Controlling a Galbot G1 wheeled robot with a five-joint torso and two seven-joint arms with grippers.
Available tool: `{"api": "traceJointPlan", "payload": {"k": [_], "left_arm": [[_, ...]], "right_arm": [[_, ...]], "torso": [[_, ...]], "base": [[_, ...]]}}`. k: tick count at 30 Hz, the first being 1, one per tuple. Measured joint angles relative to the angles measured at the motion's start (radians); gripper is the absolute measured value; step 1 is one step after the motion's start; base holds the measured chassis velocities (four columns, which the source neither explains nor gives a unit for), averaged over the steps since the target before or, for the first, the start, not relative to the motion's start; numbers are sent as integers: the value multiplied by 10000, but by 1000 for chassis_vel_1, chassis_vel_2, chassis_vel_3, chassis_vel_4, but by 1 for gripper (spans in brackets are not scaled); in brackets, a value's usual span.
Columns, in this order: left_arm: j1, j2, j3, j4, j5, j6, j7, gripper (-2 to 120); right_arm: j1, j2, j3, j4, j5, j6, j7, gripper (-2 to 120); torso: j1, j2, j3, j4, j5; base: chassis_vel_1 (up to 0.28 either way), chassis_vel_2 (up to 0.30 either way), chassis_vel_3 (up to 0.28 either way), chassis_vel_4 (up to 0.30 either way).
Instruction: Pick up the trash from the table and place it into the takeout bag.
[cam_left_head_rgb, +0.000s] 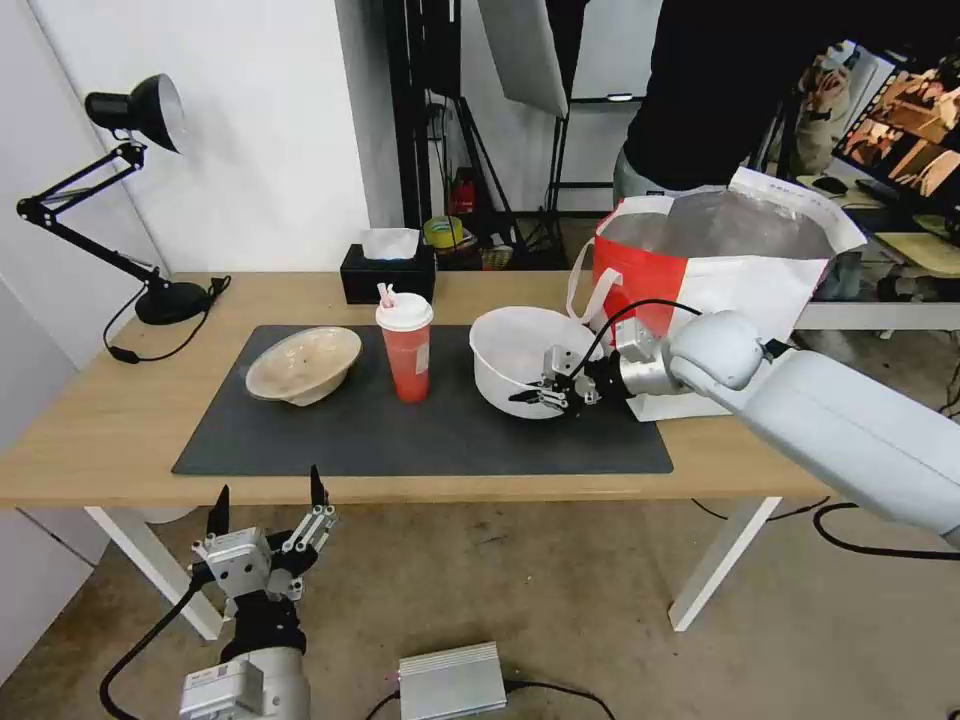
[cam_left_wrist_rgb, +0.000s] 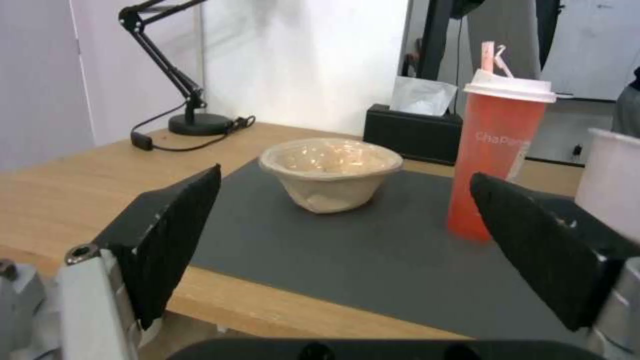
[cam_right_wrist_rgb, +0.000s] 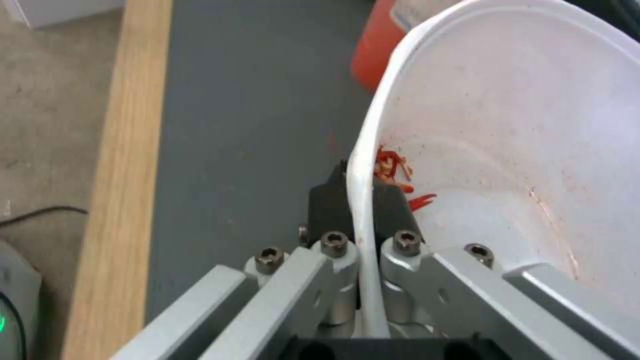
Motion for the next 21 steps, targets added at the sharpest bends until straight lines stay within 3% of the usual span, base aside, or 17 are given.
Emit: {"api": "traceJointPlan", "payload": {"k": [9,21], "left_arm": [[119,-15,-10,-107,35,0,0,100],[252,-147,44,-180,224,-6,1,100]], "right_arm": [[-374,-577,623,833,282,108,-798,0],[-959,-1424,1282,2001,562,294,-879,0]], "torso": [[0,1,0,0,0],[0,1,-1,0,0]], "base": [[0,0,0,0],[0,0,0,0]]}}
